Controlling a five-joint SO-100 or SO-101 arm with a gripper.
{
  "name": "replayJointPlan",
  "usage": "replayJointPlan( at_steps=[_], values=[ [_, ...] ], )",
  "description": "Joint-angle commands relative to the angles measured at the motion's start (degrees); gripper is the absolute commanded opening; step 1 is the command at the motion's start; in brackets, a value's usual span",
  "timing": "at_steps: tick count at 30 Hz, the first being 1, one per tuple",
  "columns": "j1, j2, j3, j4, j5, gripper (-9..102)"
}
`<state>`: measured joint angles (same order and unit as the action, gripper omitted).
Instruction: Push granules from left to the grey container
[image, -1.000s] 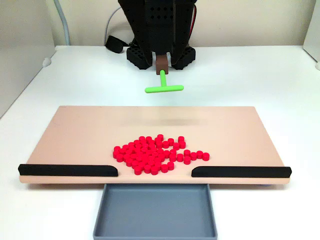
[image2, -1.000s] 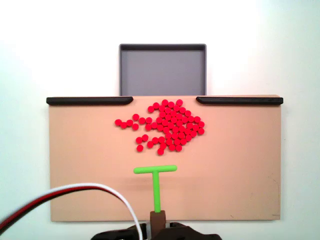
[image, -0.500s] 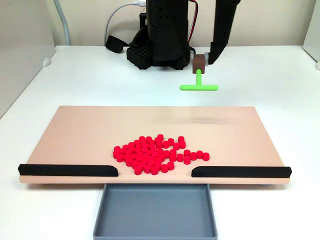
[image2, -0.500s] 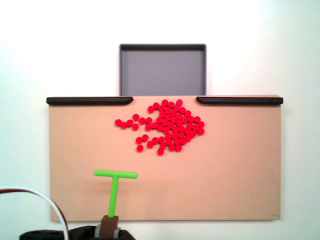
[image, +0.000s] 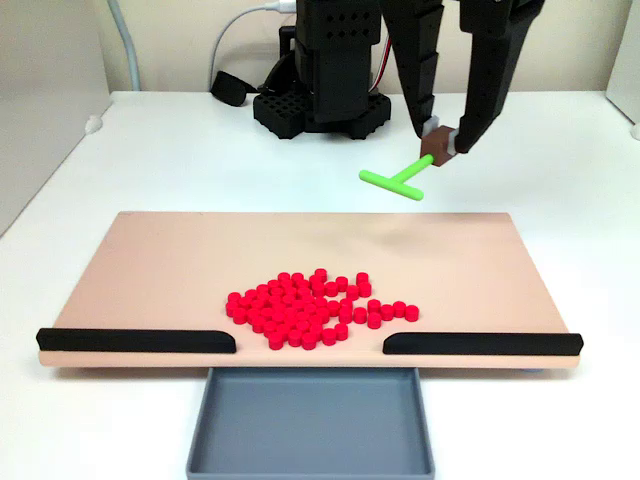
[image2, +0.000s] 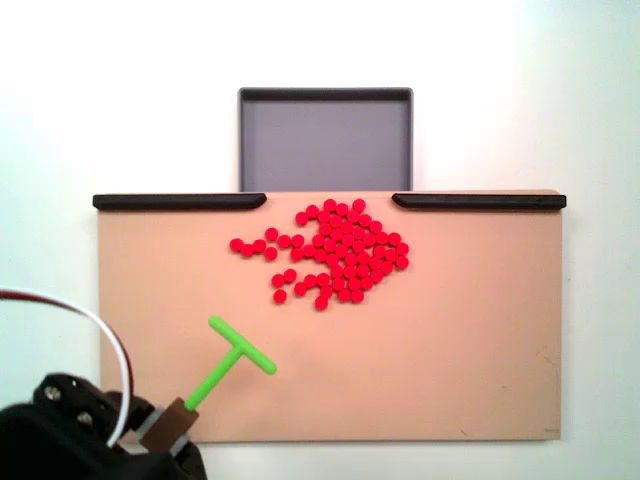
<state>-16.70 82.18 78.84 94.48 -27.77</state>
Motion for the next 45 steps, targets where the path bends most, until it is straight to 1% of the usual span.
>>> replayJointPlan(
  at_steps=[1,14,22,25,33,41,45],
  values=[
    [-0.26,-3.69,-8.44,0.09,6.59,0],
    [-3.78,-16.17,-22.76,0.88,25.49,0],
    [-4.57,-18.02,-22.94,0.97,33.66,0],
    [-4.66,-18.9,-24.17,0.97,34.8,0],
    [-4.75,-25.4,-35.6,0.97,36.47,0],
    [-4.39,-27.77,-36.47,1.05,40.61,0],
    [-4.04,-31.73,-41.66,2.29,41.92,0]
  ],
)
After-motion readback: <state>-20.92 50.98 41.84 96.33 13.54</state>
